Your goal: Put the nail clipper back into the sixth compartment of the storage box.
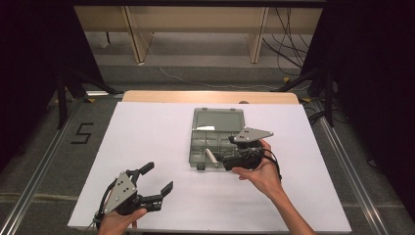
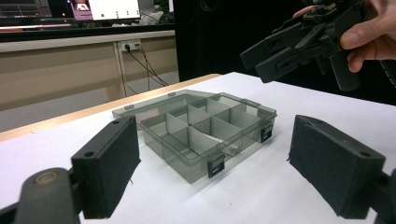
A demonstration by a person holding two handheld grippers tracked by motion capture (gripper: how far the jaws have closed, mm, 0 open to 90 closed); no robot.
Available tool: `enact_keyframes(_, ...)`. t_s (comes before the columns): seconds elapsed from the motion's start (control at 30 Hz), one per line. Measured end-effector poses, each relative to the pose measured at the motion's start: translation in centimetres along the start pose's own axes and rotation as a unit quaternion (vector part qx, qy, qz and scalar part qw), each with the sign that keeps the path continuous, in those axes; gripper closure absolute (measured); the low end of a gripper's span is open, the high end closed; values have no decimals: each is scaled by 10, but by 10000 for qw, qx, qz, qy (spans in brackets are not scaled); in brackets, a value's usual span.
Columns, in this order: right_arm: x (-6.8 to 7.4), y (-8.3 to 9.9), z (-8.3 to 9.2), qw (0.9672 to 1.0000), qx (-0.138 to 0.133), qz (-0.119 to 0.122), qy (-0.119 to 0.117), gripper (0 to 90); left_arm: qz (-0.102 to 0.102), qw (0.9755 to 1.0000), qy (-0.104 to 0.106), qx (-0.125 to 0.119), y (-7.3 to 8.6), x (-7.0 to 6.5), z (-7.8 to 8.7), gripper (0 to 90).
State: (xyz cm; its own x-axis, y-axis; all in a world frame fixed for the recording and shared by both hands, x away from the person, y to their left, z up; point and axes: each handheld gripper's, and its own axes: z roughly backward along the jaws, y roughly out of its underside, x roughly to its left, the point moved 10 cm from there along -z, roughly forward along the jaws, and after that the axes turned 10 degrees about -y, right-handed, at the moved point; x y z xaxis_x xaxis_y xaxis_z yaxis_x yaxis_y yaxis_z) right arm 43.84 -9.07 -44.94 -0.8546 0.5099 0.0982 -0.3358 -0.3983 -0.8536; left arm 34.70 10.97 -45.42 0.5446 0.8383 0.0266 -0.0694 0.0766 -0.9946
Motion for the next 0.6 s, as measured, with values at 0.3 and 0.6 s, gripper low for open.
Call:
enact_keyframes(0.3, 4, -2, 5, 9999, -114, 12, 10, 227, 5, 10000, -2, 4, 0, 0, 0, 157)
enact_keyframes(0.6, 10, 1, 11, 9997, -244, 18, -28, 214, 27, 10000, 18, -45, -1, -1, -1, 157)
